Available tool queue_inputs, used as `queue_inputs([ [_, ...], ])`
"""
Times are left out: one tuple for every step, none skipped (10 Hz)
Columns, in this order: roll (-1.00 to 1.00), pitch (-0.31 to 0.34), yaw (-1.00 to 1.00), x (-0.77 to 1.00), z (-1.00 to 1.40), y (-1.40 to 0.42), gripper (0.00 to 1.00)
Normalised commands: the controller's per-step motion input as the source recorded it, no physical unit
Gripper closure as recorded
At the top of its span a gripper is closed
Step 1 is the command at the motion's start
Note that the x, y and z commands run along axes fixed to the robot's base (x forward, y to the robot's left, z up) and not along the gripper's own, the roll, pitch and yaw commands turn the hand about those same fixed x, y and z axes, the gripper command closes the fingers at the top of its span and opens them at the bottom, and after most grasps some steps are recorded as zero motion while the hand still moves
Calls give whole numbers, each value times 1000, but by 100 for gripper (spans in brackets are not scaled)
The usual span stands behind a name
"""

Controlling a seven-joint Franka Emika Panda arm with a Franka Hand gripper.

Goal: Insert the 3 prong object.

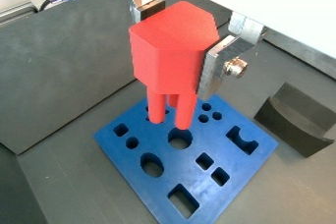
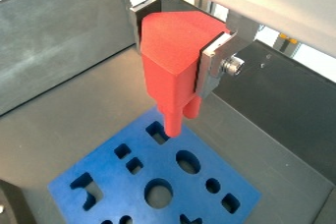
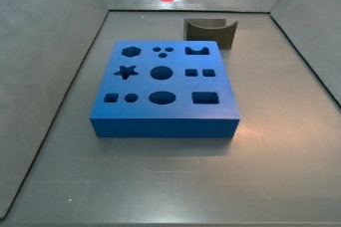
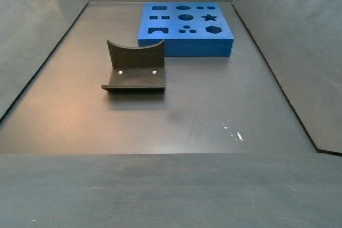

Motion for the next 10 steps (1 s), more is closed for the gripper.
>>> queue_inputs([
  [159, -56, 694, -31, -794, 320, 100],
  [159, -36, 694, -17, -760, 317, 100],
  [169, -53, 757, -97, -720, 234, 100],
  [159, -63, 760, -111, -743, 237, 100],
  [133, -69, 757, -120, -780, 246, 100],
  [107, 0, 614, 0, -789, 414, 100],
  [86, 40, 440, 146, -697, 609, 100],
  [0, 3, 123, 217, -403, 677, 100],
  [0, 0, 31, 109, -423, 743, 100],
  [0, 0, 46, 14, -454, 674, 100],
])
